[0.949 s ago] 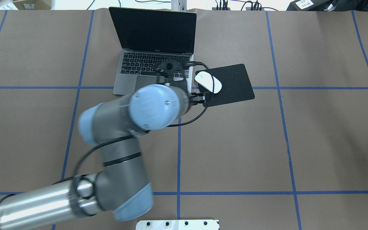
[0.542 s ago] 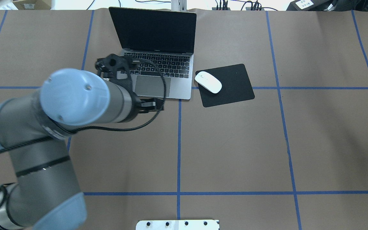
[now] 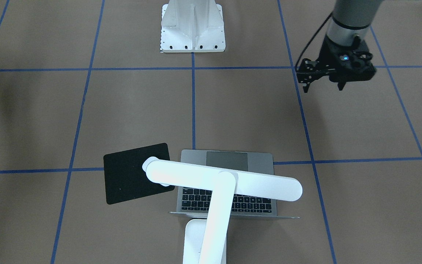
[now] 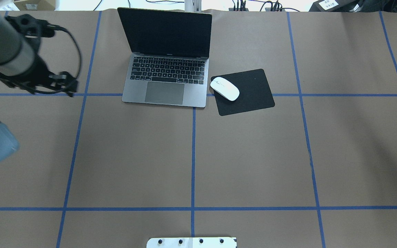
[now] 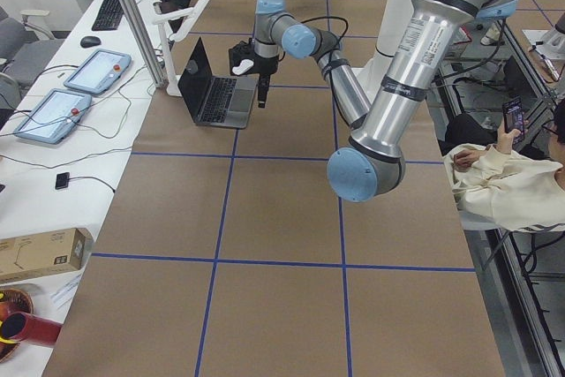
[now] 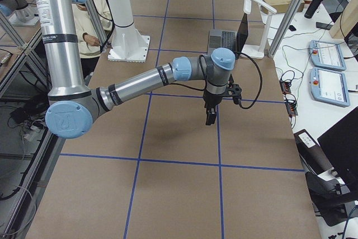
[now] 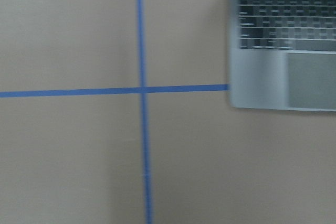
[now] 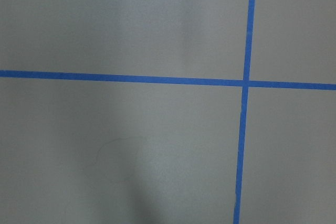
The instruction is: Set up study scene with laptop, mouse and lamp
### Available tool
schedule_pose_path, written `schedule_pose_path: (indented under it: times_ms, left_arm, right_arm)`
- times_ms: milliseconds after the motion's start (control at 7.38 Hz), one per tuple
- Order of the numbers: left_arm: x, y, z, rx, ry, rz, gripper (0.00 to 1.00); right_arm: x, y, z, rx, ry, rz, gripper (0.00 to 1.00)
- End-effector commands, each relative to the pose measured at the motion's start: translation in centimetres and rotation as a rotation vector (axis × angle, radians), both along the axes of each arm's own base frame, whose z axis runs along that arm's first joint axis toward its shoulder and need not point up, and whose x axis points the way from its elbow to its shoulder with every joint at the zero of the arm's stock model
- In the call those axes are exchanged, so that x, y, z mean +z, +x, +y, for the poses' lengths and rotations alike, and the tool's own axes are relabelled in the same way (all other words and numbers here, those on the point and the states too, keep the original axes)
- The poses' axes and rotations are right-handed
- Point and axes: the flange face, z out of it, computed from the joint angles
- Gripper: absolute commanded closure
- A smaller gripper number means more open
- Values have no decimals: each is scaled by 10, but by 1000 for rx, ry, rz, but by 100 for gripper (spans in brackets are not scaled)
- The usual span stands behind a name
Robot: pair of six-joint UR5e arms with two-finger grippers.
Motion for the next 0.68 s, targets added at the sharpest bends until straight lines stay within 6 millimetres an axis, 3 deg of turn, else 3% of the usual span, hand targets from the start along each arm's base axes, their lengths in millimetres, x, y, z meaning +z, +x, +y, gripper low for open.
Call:
schedule_pose_path:
  times_ms: [0, 136, 407, 542]
  left_arm:
    - [83, -91, -28, 97, -25, -18, 0]
    - [122, -125, -41, 128, -25, 1, 0]
    - [234, -201, -63, 177, -13, 74, 0]
    - [288, -244, -63, 178, 0, 71, 0]
  right_arm:
    - [19, 1, -2, -3, -19, -3, 0]
    - [21, 1, -1, -3, -23, -4, 0]
    - [33, 3, 8, 0, -48, -1, 0]
    - [39, 5, 13, 3, -59, 1, 0]
